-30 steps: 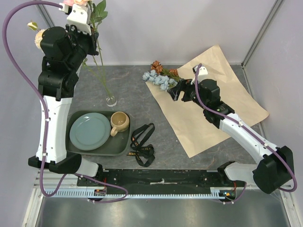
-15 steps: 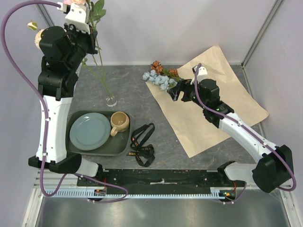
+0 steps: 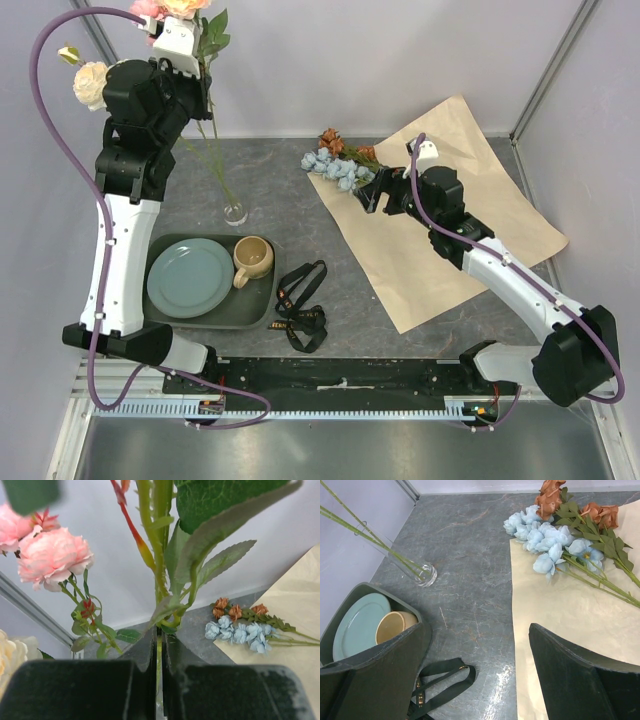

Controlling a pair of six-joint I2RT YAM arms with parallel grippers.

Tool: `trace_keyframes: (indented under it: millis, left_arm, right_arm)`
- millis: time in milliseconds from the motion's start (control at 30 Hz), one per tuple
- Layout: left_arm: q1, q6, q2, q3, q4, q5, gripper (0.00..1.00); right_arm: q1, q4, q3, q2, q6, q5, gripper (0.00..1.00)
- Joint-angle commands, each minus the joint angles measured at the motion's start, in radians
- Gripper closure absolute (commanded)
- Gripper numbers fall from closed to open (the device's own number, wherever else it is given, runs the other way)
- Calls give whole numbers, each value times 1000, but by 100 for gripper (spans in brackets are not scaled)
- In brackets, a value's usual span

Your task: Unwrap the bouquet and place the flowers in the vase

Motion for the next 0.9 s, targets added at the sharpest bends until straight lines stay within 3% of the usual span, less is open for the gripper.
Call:
trace_keyframes:
  millis: [0,233,867]
  left_arm:
    - [12,18,-29,-23,80,-1,98]
    - [33,-30,-74,-155,164,-70,98]
    - [50,-68,-216,-500,315,-47,98]
  right_arm:
    - [-6,34,4,11,10,-11,8]
    - [-7,39,6,21,20,-19,8]
    - [-7,51,-11,34,33,-31,8]
